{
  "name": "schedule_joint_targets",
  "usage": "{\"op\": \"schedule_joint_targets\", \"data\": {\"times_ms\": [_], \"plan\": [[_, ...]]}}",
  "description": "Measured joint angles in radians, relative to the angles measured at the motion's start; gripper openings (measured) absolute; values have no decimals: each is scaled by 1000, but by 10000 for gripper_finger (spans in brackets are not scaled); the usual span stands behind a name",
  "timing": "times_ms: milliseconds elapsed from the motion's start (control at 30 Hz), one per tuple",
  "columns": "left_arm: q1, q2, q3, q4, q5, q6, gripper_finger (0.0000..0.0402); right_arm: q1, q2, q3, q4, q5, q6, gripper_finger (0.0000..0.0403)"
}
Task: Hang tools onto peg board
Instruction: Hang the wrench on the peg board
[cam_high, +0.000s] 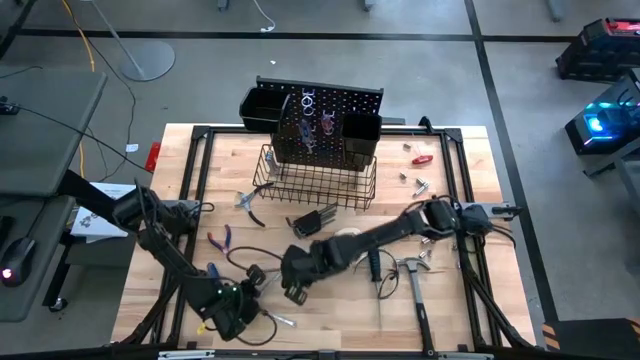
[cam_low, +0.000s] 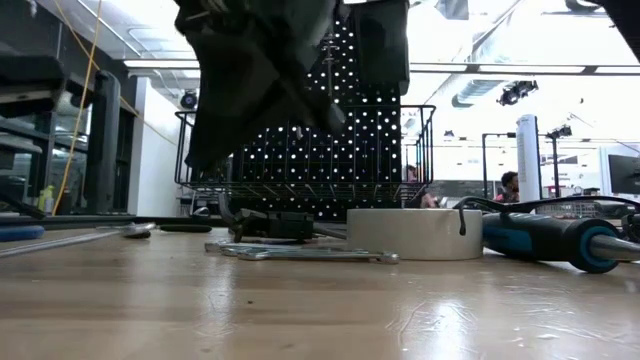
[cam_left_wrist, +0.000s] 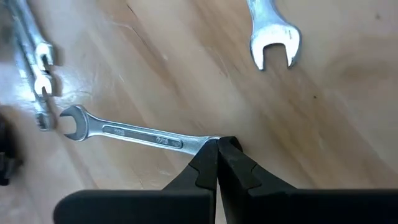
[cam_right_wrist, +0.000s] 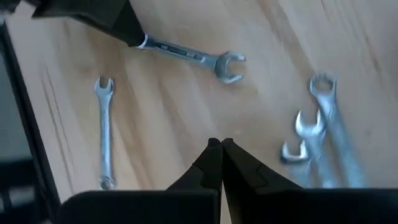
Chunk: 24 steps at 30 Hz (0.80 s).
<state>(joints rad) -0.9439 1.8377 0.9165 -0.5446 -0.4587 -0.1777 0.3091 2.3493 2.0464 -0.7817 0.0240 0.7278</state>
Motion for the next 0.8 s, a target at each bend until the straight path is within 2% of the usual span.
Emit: {"op": "schedule_joint_targets", "data": {"times_ms": [133, 300, 400, 500, 700, 800], "plan": [[-29, 12, -1, 26, -72, -8, 0, -56, 0, 0, 44, -80, -246, 0], [-26, 14, -2, 47, -80, 23, 0, -90, 0, 0, 119, -93, -547, 1], [-25, 15, -2, 48, -91, 49, 0, -94, 0, 0, 143, -96, -617, 20], [-24, 16, -3, 53, -101, 68, 0, -93, 9, 1, 143, -108, -624, 68], [-3, 16, -3, 64, -105, 96, 0, -60, 44, 1, 229, -104, -665, 197], [13, 17, -4, 84, -105, 119, 0, -47, 64, 1, 232, -106, -661, 236]]}}
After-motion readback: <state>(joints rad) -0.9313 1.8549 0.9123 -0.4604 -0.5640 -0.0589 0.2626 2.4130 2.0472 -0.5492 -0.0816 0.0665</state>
